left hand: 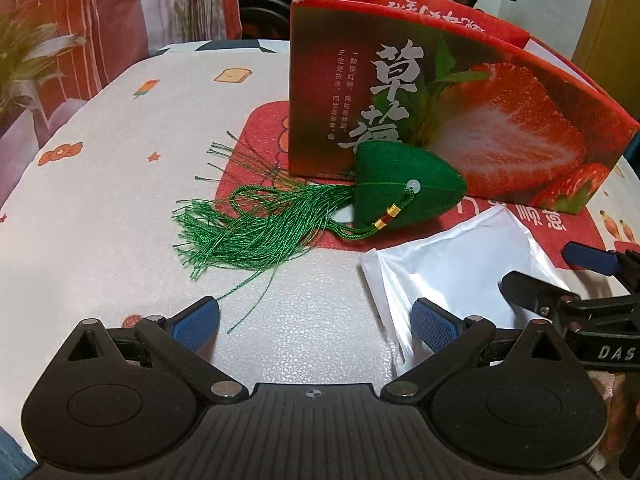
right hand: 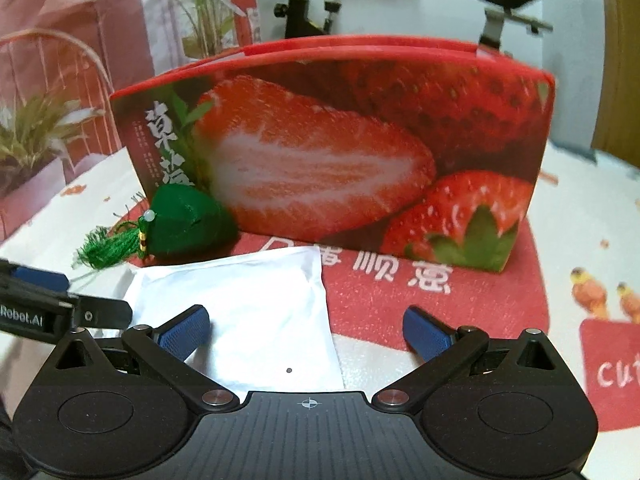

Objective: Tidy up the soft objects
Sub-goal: 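Move the open right gripper from the box to the white pouch, then lower the open right gripper around the white pouch edge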

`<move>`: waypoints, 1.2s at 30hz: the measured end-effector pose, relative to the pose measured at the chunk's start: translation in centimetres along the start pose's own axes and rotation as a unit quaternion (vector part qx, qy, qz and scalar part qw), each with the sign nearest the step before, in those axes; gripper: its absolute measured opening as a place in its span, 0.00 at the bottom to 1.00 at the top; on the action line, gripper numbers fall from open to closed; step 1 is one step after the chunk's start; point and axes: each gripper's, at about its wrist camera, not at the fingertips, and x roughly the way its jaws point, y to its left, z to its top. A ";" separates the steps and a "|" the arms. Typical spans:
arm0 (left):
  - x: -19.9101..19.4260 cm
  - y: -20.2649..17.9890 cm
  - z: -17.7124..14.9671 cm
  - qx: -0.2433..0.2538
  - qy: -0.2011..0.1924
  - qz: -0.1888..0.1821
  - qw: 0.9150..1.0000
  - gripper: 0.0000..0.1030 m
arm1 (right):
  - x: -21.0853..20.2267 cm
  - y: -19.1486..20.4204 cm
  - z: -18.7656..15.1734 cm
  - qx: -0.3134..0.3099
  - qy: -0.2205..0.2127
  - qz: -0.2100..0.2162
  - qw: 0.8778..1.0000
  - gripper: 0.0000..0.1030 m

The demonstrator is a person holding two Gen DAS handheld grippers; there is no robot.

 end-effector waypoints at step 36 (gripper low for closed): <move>-0.9 -1.7 0.0 -0.019 0.031 -0.137 0.990 0.29 | -0.9 0.2 -0.5 -0.023 0.017 0.067 0.997 0.99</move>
